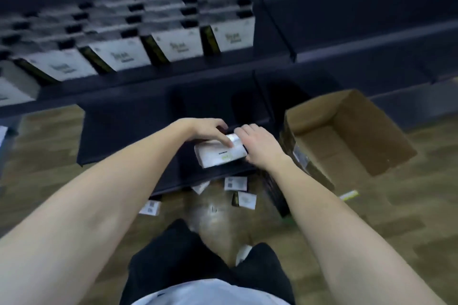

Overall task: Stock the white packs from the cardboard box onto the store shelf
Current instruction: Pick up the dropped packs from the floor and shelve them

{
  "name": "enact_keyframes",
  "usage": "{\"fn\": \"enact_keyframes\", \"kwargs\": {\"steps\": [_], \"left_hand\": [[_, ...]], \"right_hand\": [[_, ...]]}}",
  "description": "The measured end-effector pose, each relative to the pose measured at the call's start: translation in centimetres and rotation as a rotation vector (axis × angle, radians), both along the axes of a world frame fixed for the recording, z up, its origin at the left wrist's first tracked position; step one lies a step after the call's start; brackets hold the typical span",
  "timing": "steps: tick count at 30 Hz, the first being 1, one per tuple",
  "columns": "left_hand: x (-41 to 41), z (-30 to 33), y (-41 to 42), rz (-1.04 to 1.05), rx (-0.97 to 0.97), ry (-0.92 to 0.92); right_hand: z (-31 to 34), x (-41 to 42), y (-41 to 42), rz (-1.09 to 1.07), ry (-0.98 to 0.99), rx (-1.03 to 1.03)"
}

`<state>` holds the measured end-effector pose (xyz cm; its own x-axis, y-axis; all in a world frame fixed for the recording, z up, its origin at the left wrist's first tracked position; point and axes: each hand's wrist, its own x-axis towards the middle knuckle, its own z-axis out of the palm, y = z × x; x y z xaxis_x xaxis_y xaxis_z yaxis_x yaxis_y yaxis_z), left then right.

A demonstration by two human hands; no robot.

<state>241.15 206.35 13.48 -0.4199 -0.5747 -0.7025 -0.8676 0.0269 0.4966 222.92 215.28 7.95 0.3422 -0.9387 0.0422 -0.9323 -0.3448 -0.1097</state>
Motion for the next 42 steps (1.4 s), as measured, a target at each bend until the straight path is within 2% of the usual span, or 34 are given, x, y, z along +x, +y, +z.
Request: {"fn": "enact_keyframes", "kwargs": {"steps": [3, 7, 14, 19, 24, 27, 34, 37, 42], "left_hand": [[1.1, 4.2, -0.2, -0.094, -0.094, 0.004], [2.6, 8.5, -0.4, -0.206, -0.271, -0.003], [6.0, 12.4, -0.9, -0.2, -0.597, 0.071], [9.0, 14.2, -2.9, -0.148, -0.5, 0.152], [11.8, 14.7, -4.9, -0.05, -0.495, 0.192], [13.2, 15.3, -6.0, -0.061, -0.477, 0.181], [12.4, 17.1, -7.8, -0.179, -0.554, 0.103], [10.5, 17.6, -8.6, -0.217, -0.593, 0.095], [8.1, 18.3, -10.7, -0.213, -0.677, 0.095]], "right_hand": [[3.9, 0.8, -1.2, -0.067, -0.024, 0.095], [9.1, 1.7, -2.3, -0.189, -0.267, 0.233], [16.4, 4.7, -3.9, -0.269, -0.551, 0.269], [18.1, 7.1, -4.7, -0.312, -0.698, 0.28], [18.1, 9.1, -5.7, -0.423, -0.884, 0.245], [18.5, 10.2, -6.3, -0.418, -0.859, 0.289], [21.2, 11.4, -8.9, -0.376, -0.638, 0.274], [21.8, 10.4, -10.4, -0.376, -0.514, 0.256], [22.0, 7.1, -13.1, -0.405, -0.473, 0.206]]}}
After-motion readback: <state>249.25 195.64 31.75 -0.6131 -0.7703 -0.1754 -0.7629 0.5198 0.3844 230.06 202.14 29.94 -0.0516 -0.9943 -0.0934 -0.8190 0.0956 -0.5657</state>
